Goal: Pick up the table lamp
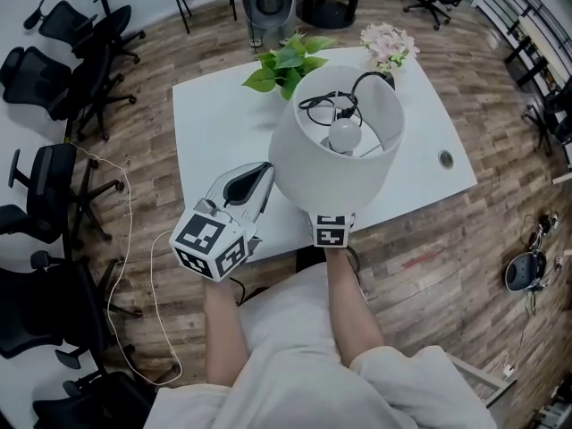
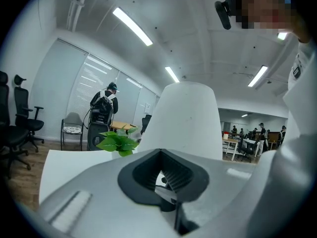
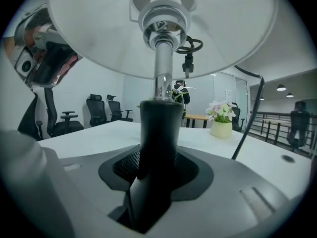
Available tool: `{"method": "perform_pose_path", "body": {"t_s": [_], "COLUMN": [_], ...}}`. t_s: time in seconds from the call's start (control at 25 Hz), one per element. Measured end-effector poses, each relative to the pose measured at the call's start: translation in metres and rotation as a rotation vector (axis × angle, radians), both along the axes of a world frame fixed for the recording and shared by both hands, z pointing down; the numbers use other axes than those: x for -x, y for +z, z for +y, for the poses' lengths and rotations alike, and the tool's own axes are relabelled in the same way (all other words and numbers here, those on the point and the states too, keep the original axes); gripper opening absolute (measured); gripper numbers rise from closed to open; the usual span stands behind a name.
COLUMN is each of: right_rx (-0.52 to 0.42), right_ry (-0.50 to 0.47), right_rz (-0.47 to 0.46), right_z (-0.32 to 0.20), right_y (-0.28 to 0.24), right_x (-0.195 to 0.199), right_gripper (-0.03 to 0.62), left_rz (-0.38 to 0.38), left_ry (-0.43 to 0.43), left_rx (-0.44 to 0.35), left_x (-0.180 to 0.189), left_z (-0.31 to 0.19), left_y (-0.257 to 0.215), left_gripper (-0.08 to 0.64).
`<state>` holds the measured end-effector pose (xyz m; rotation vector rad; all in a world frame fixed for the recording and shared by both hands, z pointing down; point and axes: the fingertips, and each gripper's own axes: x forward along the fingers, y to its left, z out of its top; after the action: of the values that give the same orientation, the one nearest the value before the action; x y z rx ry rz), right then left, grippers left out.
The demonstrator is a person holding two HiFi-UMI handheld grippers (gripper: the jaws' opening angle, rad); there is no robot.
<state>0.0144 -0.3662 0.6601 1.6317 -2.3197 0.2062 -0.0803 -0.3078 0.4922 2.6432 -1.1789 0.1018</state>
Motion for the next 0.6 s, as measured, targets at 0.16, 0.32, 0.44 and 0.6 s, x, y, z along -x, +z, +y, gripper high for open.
{"method": "perform_pose_path", "body": {"t_s": [0.16, 0.32, 0.44, 0.6], "right_rx": [0.012, 0.028, 0.036, 0.055], "right_ry": [0.001, -0.002, 0.007, -0.005], "right_rz": [0.009, 0.01, 0.023, 0.022], "right_z": [0.002, 0.006, 0.01, 0.016], "right_y": [-0.002, 0.003, -0.009, -0.02], "right_x": [-0.002, -0.005, -0.008, -0.006], "right_gripper": [0.184, 0.181, 0.183, 0.181], "left_rz": [0.004, -0.002, 0.002, 0.016], "left_ry": [-0.001, -0.001, -0.003, -0.004], "left_rx": [0.005, 0.018, 0.03, 0.049], "left_x": [-0.001, -0.002, -0.001, -0.001], "left_z": [-0.003, -0.003, -0.001, 0.0], "left_y": [-0.002, -0.003, -0.007, -0.012], "left_gripper": [0.0, 0.0, 0.0, 0.0]}}
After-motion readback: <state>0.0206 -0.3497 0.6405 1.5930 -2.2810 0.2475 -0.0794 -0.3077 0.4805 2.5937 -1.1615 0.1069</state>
